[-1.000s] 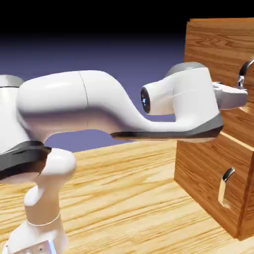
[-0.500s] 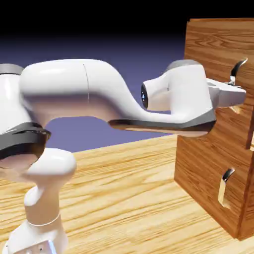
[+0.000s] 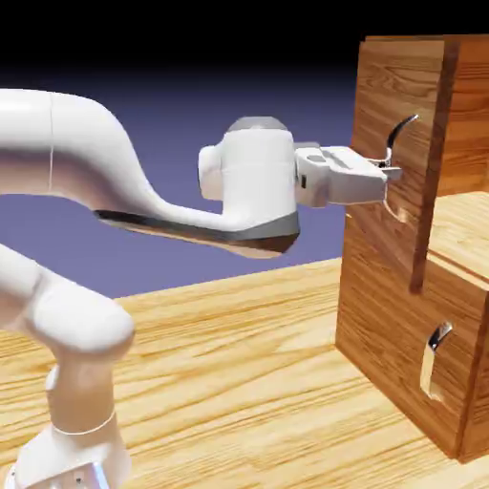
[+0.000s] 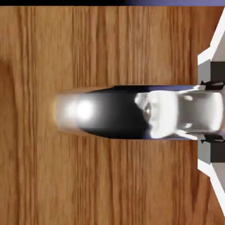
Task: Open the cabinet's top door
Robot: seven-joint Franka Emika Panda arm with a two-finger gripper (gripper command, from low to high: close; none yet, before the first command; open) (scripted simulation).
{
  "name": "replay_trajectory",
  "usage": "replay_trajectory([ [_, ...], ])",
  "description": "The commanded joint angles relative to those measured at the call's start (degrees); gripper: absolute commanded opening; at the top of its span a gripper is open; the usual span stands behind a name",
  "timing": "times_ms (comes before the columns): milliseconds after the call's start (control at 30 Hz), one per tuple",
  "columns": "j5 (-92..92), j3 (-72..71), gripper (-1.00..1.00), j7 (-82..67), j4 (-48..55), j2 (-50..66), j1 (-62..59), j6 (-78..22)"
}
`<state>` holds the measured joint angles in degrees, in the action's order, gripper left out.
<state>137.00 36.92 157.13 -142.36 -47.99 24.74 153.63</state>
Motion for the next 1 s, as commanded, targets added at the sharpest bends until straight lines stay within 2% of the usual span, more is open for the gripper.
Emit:
replay_trajectory([
  [0, -2.2, -2.1, -1.00, -1.0, -1.6, -0.9, -1.7, -1.5],
  [233, -18.7, -16.6, -1.00, -7.5, -11.4, -7.9, -9.9, -12.9],
  [500, -38.0, -33.2, -1.00, -12.3, -17.2, -13.6, -11.8, -28.4],
  [733, -53.4, -47.8, -1.00, -13.1, -16.5, -12.8, -11.0, -43.1],
  [967, -66.8, -62.3, -1.00, -11.6, -10.2, -6.2, -12.5, -58.6],
])
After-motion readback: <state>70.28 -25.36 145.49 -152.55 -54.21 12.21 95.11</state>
